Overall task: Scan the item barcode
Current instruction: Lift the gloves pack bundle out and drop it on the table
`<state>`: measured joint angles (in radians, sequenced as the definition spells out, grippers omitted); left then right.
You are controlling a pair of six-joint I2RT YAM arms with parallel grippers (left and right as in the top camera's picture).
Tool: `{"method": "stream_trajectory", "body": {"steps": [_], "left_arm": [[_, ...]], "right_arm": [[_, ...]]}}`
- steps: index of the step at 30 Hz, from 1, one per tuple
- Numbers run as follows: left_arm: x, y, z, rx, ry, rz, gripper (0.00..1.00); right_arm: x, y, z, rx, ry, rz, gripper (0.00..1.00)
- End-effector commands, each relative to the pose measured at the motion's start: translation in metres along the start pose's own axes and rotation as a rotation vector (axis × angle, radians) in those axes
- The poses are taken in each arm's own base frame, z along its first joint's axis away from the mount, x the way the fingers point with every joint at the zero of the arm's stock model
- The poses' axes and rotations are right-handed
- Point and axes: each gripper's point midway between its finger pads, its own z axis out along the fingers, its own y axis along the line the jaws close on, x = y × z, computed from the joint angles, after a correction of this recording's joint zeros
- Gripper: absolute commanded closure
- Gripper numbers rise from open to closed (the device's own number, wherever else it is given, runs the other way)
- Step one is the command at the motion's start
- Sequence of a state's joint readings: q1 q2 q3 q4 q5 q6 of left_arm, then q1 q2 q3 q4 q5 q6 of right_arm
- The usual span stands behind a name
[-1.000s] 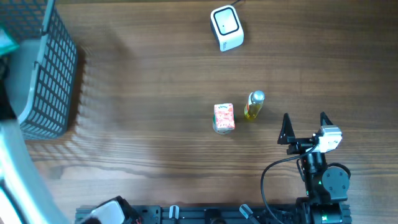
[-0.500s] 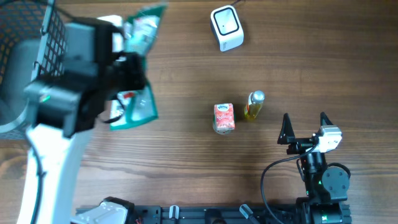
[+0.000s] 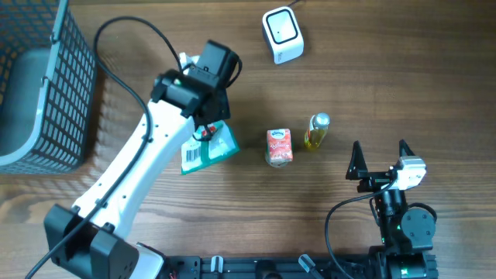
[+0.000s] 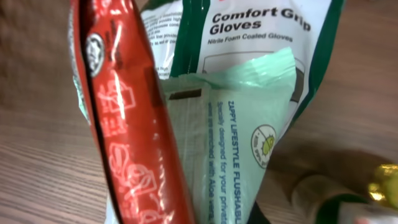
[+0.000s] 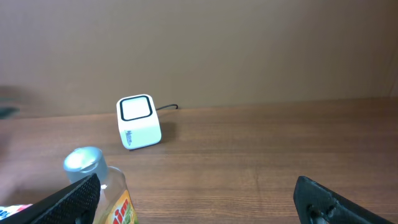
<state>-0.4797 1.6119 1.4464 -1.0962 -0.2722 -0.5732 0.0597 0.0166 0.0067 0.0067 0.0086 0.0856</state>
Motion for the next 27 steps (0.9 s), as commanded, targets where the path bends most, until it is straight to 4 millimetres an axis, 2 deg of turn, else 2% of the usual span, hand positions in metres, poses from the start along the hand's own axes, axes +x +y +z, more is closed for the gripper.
{"method": "stream_trajectory", "body": {"steps": [1,4,6,8,10,13,14,15,16,22,24,25,26,27], "left_arm": [[0.016,0.01,0.025,-0.043,0.003,-0.035,0.96],[0.024,0.021,0.055,-0.099,-0.044,0.006,0.96],[0.025,0.031,0.067,-0.152,-0.082,0.067,0.96],[0.029,0.031,0.078,-0.148,-0.093,0.149,0.96],[0.035,0.032,0.088,-0.147,-0.097,0.204,0.88],[0.04,0.032,0.096,-0.143,-0.103,0.227,0.48],[0.04,0.032,0.096,-0.143,-0.102,0.231,0.25],[0.04,0.032,0.096,-0.143,-0.101,0.248,0.16],[0.04,0.032,0.096,-0.145,-0.099,0.273,0.02],[0.042,0.029,0.089,-0.112,-0.089,0.302,0.0],[0.045,0.027,0.08,-0.077,-0.073,0.302,0.17],[0.044,0.03,0.073,-0.08,-0.081,0.296,0.31],[0.042,0.032,0.07,-0.079,-0.091,0.285,0.3],[0.042,0.023,0.063,-0.019,-0.087,0.278,0.34]], "right_arm": [[-0.001,-0.004,0.0,0.019,-0.005,0.0,0.0],[-0.001,-0.004,0.0,0.019,-0.005,-0.001,0.0],[-0.001,-0.004,0.0,0.019,-0.005,-0.001,0.01],[-0.001,-0.004,0.0,0.019,-0.005,0.0,0.0],[-0.001,-0.004,0.0,0.019,-0.005,0.0,0.0],[-0.001,-0.004,0.0,0.019,-0.005,0.0,0.0],[-0.001,-0.004,0.0,0.018,-0.005,-0.001,0.0],[-0.001,-0.004,0.0,0.019,-0.005,0.0,0.0],[-0.001,-0.004,0.0,0.019,-0.005,0.0,0.0],[-0.001,-0.004,0.0,0.019,-0.005,0.0,0.0],[-0.001,-0.004,0.0,0.019,-0.005,-0.001,0.0],[-0.001,-0.004,0.0,0.019,-0.005,0.0,0.0],[-0.001,-0.004,0.0,0.019,-0.005,0.0,0.0],[-0.001,-0.004,0.0,0.019,-0.005,0.0,0.0]]}}
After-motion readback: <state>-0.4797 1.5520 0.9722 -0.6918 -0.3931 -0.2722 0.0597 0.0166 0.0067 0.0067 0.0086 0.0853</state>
